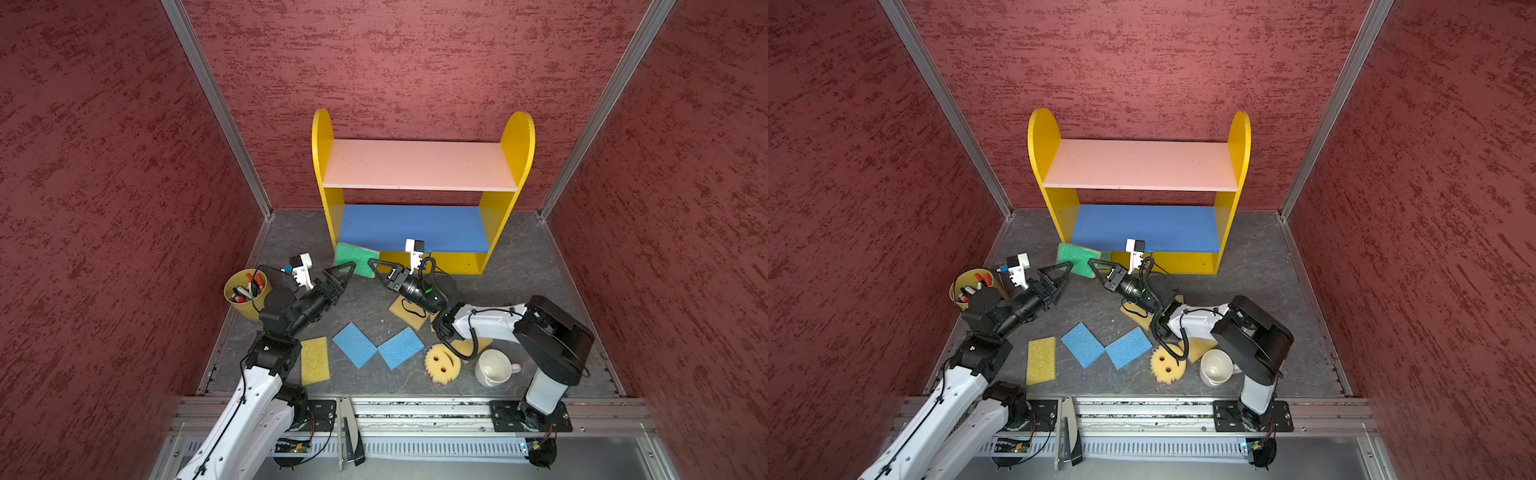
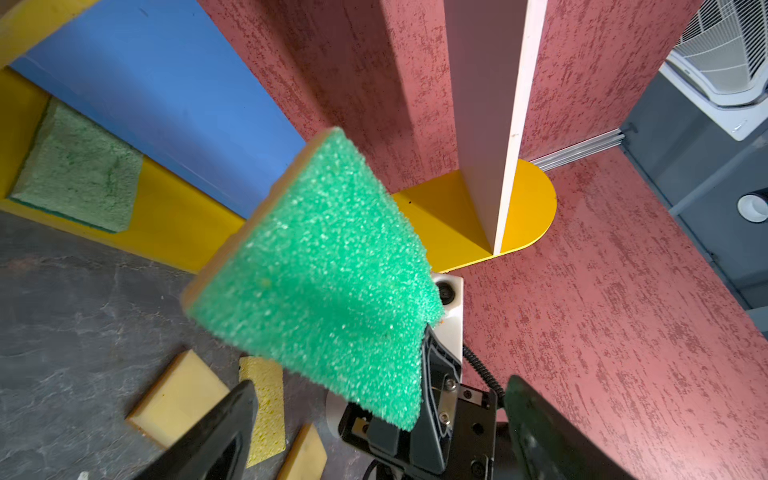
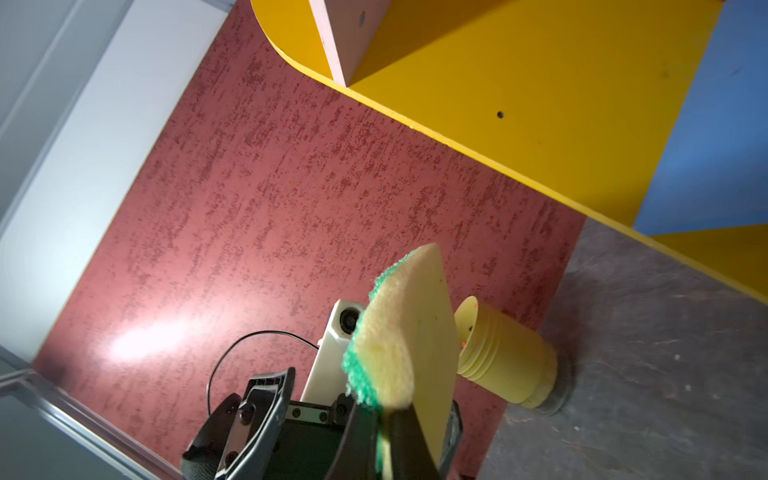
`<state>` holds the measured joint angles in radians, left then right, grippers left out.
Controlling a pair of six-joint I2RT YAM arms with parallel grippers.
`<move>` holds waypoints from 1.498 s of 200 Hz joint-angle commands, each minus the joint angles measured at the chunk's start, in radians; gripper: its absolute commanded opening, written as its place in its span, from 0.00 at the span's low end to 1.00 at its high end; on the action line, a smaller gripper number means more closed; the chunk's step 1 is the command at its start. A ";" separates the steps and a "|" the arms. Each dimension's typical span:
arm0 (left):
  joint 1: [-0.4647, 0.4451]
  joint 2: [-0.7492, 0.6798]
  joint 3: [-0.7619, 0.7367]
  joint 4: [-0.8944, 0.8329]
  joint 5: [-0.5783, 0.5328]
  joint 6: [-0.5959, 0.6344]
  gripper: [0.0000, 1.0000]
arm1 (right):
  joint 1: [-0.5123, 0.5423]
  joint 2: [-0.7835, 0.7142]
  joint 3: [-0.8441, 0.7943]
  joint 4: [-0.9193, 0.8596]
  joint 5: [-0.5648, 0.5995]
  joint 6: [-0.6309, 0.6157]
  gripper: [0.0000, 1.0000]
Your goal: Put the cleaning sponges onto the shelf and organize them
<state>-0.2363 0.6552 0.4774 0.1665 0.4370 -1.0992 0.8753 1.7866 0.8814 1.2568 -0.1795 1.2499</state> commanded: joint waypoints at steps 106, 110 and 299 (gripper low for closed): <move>-0.012 0.060 0.131 0.047 -0.126 0.053 0.24 | 0.038 0.006 0.044 0.071 -0.044 0.115 0.02; -0.012 0.063 0.135 0.044 -0.123 0.054 0.22 | 0.040 0.004 0.045 0.067 -0.047 0.111 0.05; 0.054 0.185 0.353 -0.309 0.235 0.275 0.00 | 0.019 -0.258 -0.039 -0.613 -0.172 -0.460 0.75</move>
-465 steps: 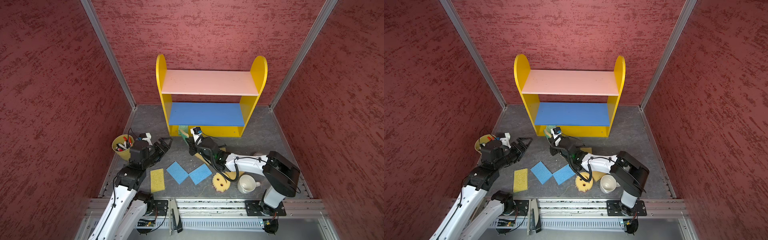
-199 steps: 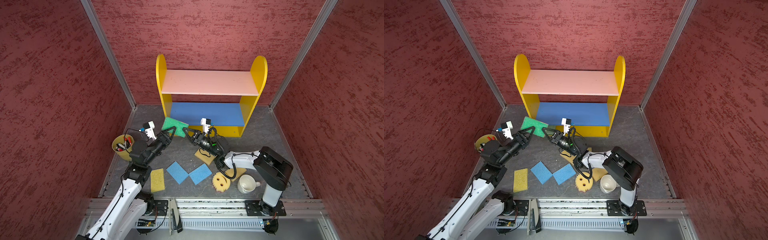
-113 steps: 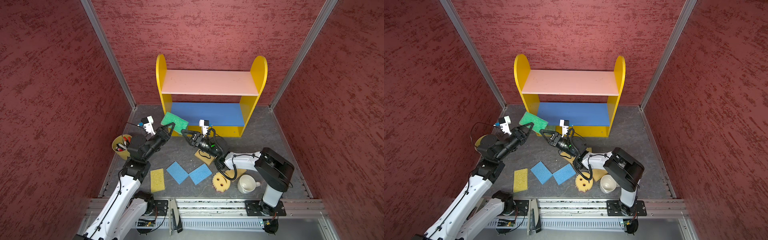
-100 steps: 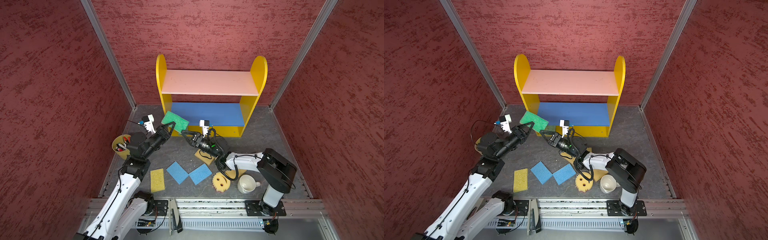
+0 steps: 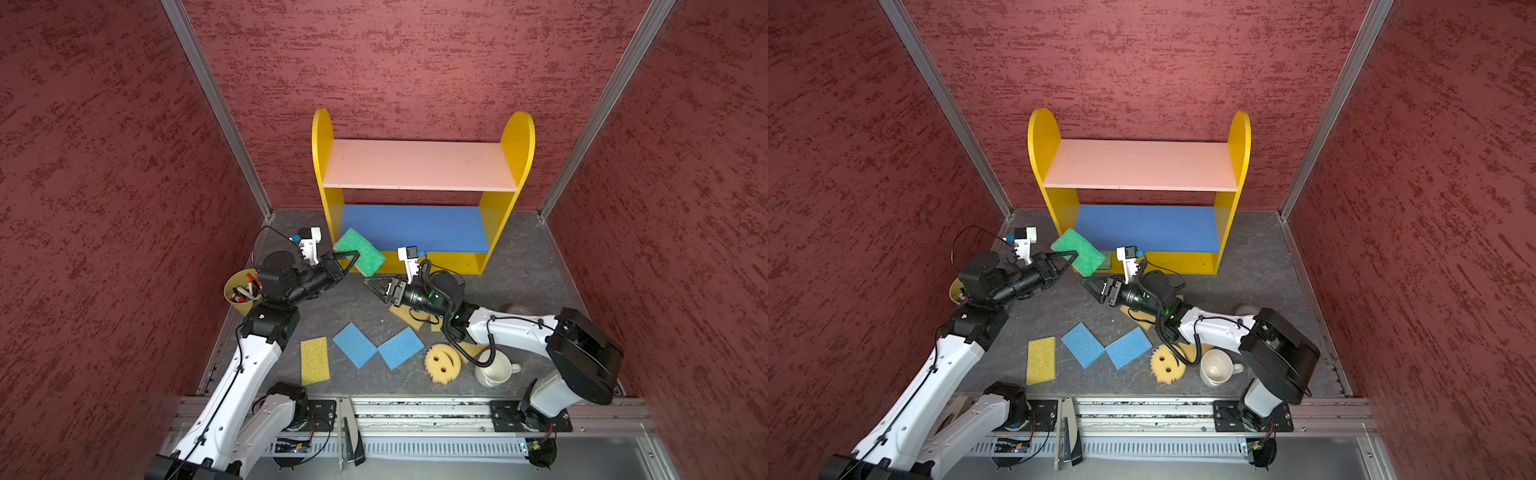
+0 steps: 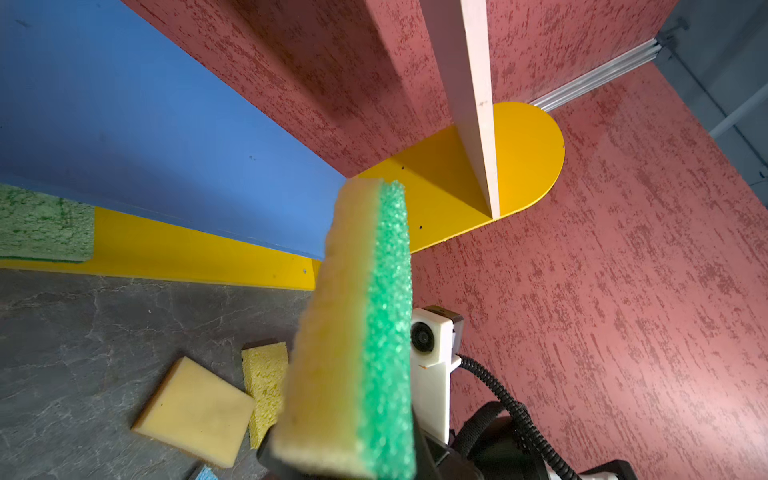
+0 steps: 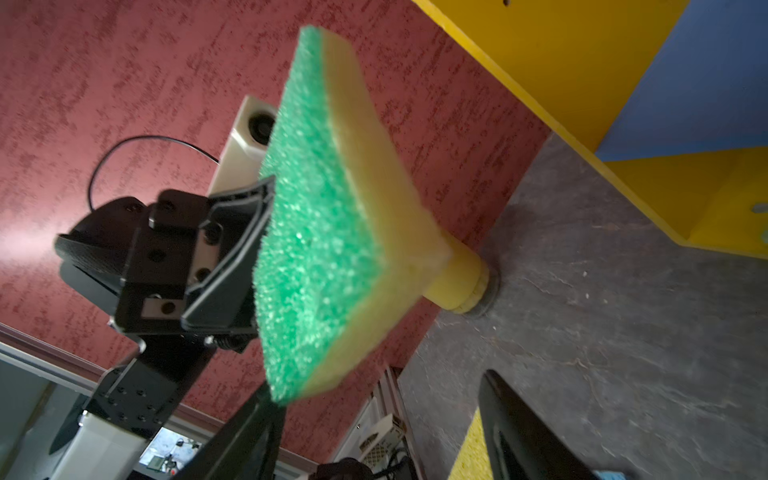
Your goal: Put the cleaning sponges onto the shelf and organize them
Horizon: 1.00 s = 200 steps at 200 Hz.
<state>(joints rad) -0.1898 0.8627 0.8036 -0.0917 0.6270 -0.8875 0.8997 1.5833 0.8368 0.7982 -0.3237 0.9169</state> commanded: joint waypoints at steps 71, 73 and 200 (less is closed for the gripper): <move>0.047 -0.044 0.022 -0.075 0.097 0.082 0.00 | -0.058 -0.108 -0.017 -0.180 -0.041 -0.152 0.75; 0.048 -0.045 0.024 -0.075 0.099 0.081 0.00 | -0.061 -0.108 -0.019 -0.174 -0.043 -0.148 0.75; 0.098 0.005 0.006 -0.041 0.199 0.071 0.00 | -0.132 -0.159 -0.003 -0.024 -0.277 -0.126 0.59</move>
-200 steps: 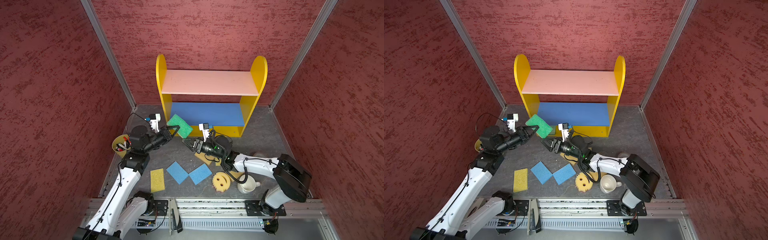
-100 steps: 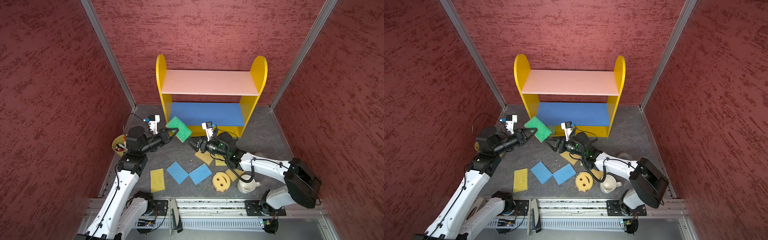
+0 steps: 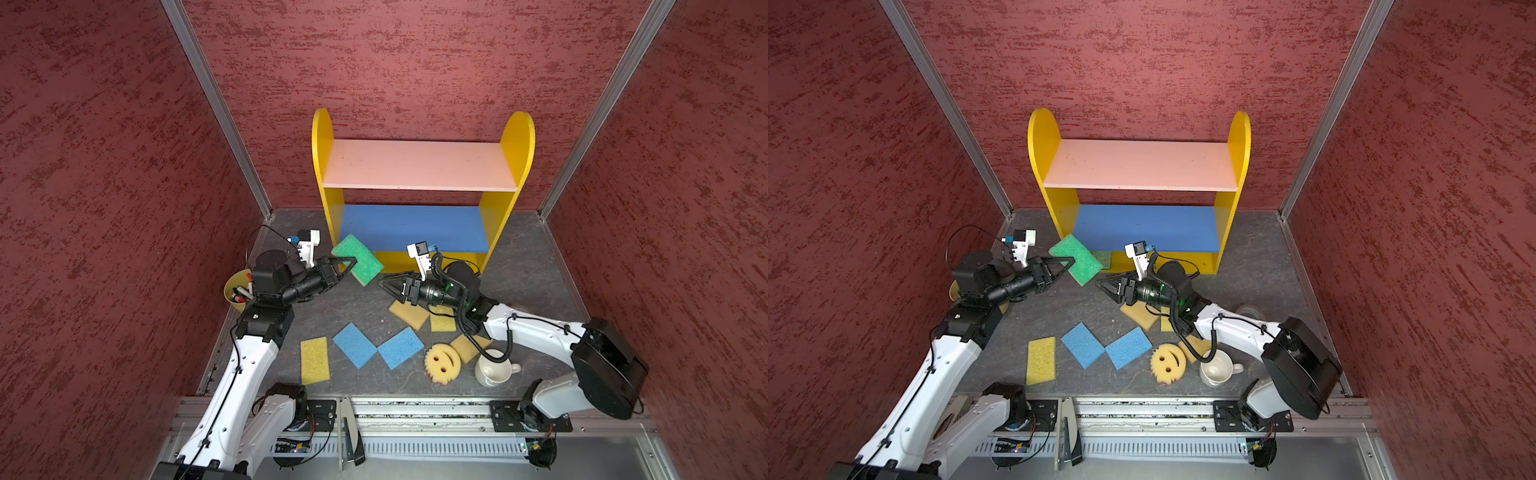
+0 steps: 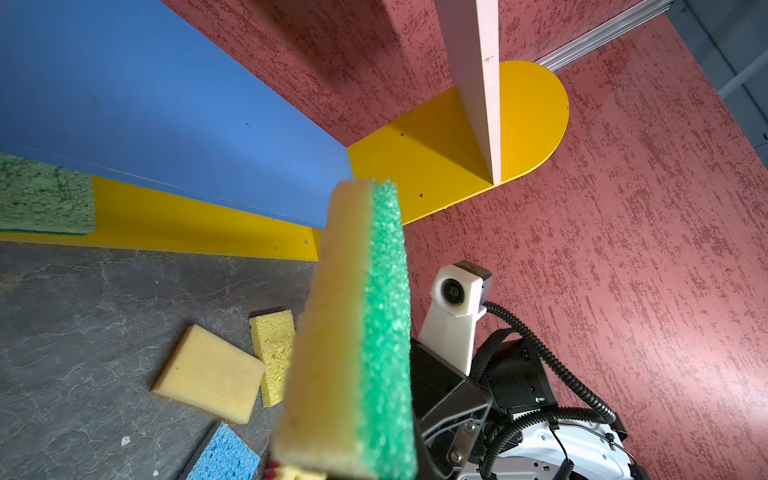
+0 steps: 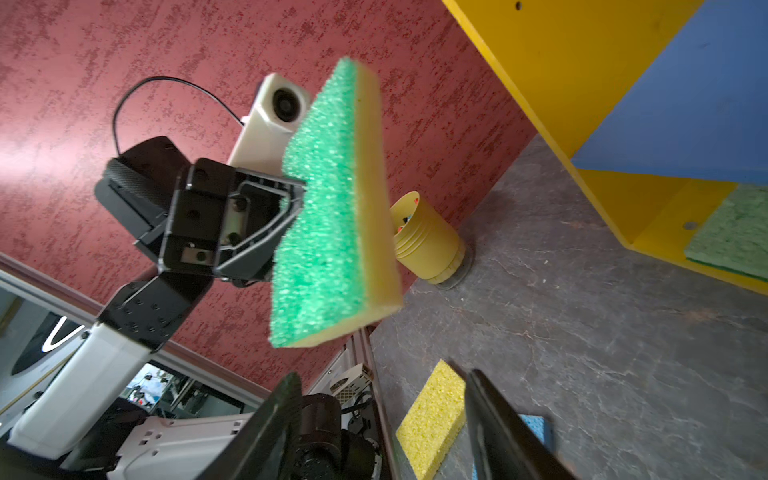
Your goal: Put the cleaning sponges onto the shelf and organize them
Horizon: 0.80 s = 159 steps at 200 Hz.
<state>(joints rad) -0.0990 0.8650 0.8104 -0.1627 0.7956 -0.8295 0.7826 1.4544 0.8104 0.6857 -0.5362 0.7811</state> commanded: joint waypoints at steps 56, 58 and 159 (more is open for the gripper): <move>0.011 0.007 -0.017 0.067 0.054 -0.018 0.00 | -0.075 0.055 0.063 0.184 -0.112 0.139 0.59; 0.011 0.008 -0.017 0.069 0.055 -0.020 0.00 | -0.077 0.058 0.067 0.186 -0.115 0.142 0.59; 0.013 0.017 -0.010 0.069 0.058 -0.034 0.00 | -0.080 0.184 0.139 0.315 -0.208 0.288 0.25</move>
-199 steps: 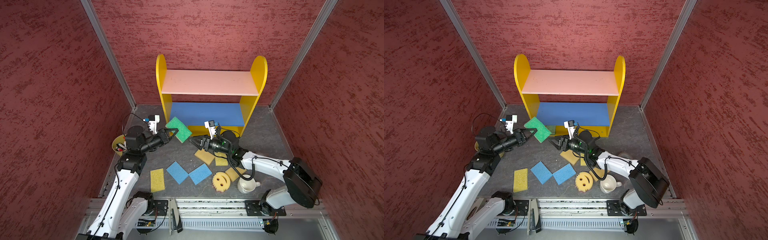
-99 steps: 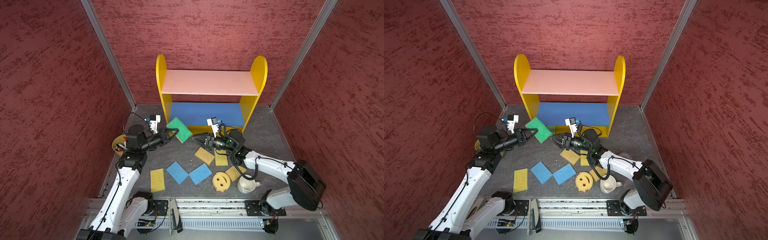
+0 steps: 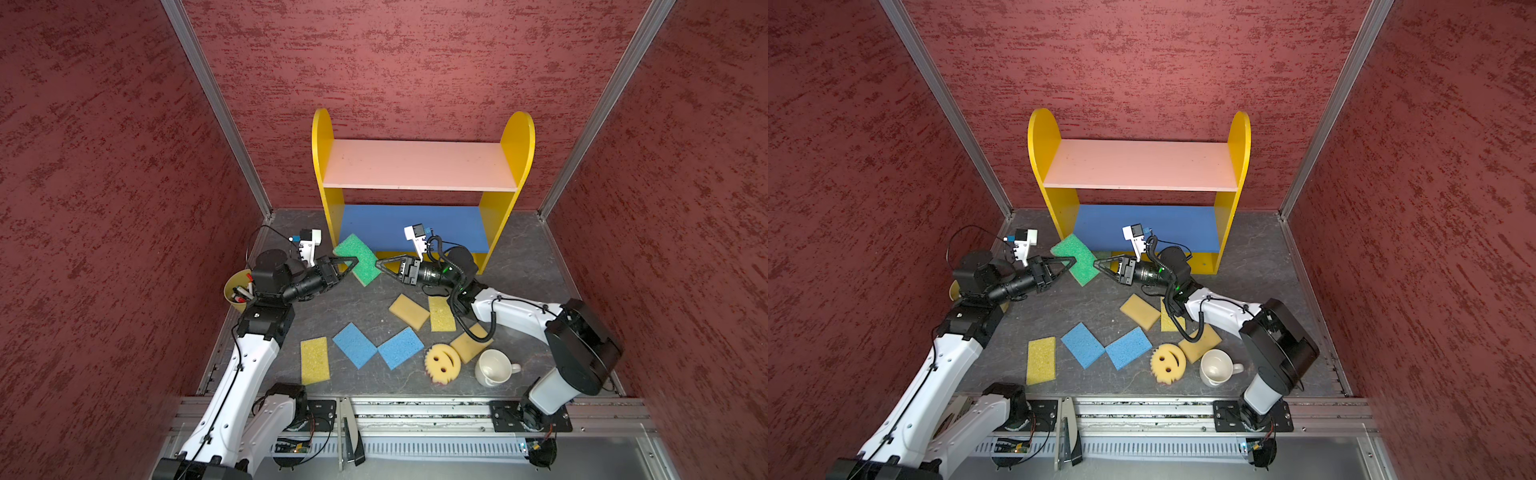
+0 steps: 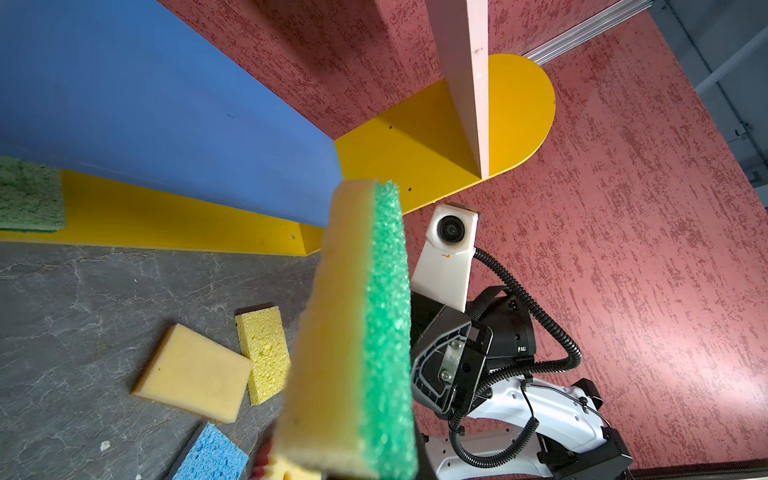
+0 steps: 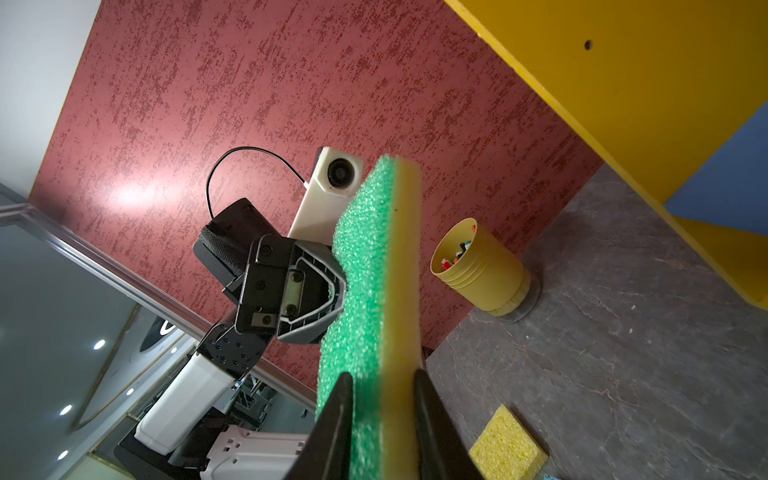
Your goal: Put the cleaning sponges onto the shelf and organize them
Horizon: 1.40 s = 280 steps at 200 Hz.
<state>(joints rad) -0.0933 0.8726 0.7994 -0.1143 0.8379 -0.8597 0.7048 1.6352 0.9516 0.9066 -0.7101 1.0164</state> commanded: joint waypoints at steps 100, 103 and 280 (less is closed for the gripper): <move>0.012 -0.004 0.007 -0.035 -0.044 0.020 0.73 | -0.002 -0.039 -0.108 0.146 0.024 0.080 0.00; 0.012 -0.008 0.009 -0.042 -0.052 0.024 0.76 | -0.002 -0.043 -0.117 0.148 0.031 0.080 0.00; 0.019 -0.208 0.042 -0.443 -0.551 0.199 0.87 | 0.004 0.011 -0.339 -0.100 0.716 -0.047 0.00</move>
<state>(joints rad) -0.0822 0.6678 0.8268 -0.5480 0.3000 -0.6891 0.7052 1.6051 0.5674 0.8078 -0.1165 0.9745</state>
